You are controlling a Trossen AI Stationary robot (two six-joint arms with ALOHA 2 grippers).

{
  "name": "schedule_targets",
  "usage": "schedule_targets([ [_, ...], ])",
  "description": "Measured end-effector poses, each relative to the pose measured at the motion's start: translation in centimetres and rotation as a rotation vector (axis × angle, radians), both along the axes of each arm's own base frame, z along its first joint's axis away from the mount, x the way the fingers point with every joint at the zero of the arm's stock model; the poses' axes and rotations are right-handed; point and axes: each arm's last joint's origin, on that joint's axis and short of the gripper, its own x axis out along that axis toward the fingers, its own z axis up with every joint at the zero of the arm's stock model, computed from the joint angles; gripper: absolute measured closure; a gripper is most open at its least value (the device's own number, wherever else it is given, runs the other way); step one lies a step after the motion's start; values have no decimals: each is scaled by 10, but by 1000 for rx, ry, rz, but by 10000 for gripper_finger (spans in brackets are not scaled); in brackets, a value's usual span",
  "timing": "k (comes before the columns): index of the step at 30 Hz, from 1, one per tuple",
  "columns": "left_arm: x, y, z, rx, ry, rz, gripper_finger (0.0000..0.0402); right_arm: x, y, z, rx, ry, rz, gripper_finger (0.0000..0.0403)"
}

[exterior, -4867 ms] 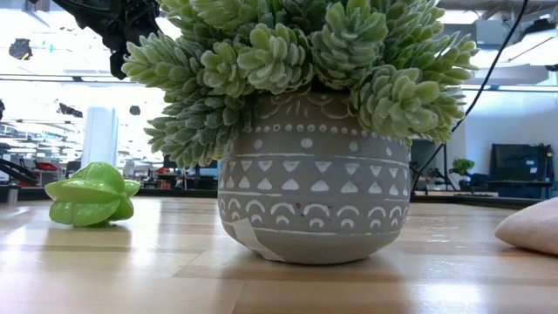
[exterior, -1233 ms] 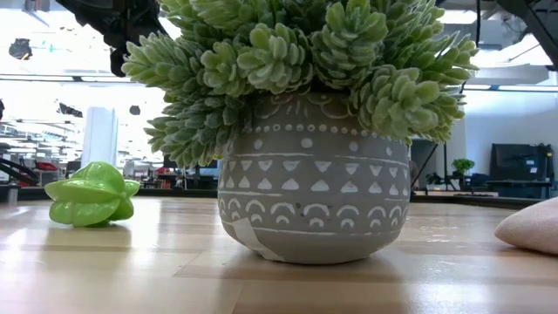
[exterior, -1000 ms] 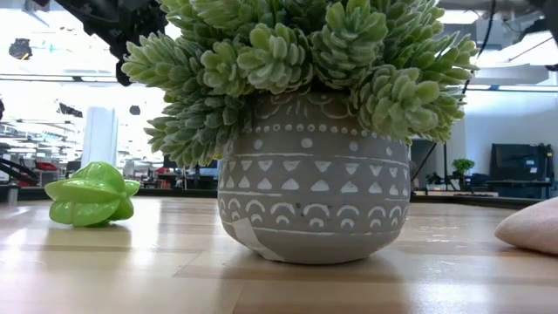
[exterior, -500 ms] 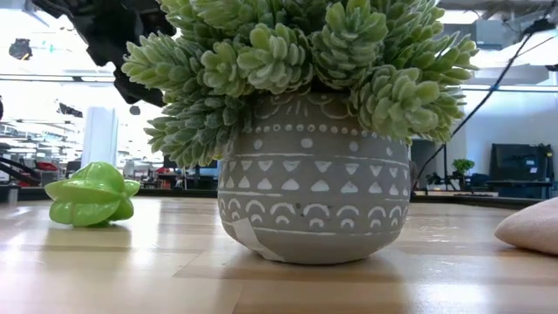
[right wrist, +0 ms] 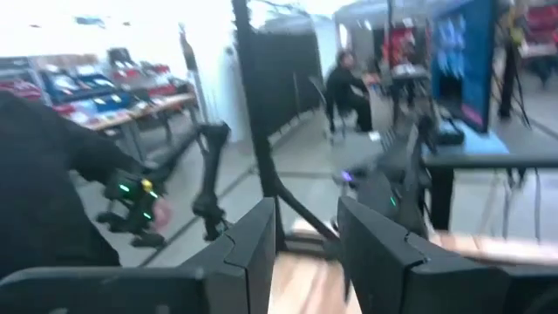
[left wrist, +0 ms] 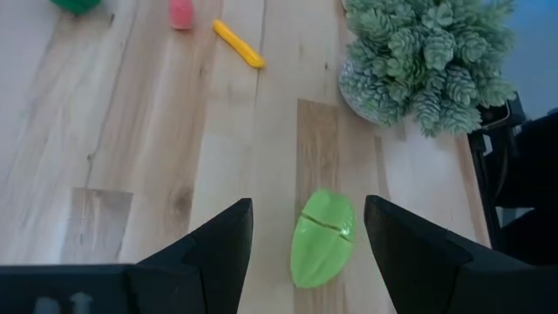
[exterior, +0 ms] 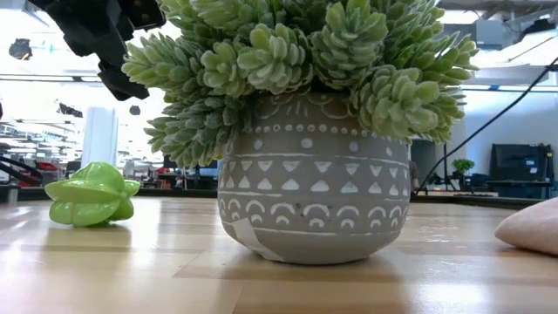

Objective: Pick and placing Produce into tupperware
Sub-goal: Put the starfruit into the transparent bin

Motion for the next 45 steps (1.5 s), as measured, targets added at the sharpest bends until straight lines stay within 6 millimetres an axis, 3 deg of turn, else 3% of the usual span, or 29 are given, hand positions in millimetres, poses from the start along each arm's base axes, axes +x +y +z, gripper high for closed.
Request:
schedule_targets([
  [6, -1, 0, -1, 4, 16, -3, 189, -26, 17, 12, -2, -95, 66, 284],
  [12, -1, 0, -1, -10, 18, 11, 189, -39, 24, -3, 4, 93, -52, 284],
  [20, 1, -1, -4, -6, 34, 8, 189, -48, 30, -34, -22, 418, -313, 284],
  [28, 16, -16, -22, 62, 72, -29, 189, -49, 38, -68, -15, 437, -429, 284],
  [36, 26, -24, -42, -26, 185, 11, 189, -58, 39, -121, 193, 576, -524, 284],
  [41, 27, -27, -50, -140, 272, -19, 189, -50, 45, -150, 251, 687, -499, 284],
  [45, 29, -31, -55, -149, 290, -74, 189, -39, 53, -163, 234, 674, -465, 284],
])
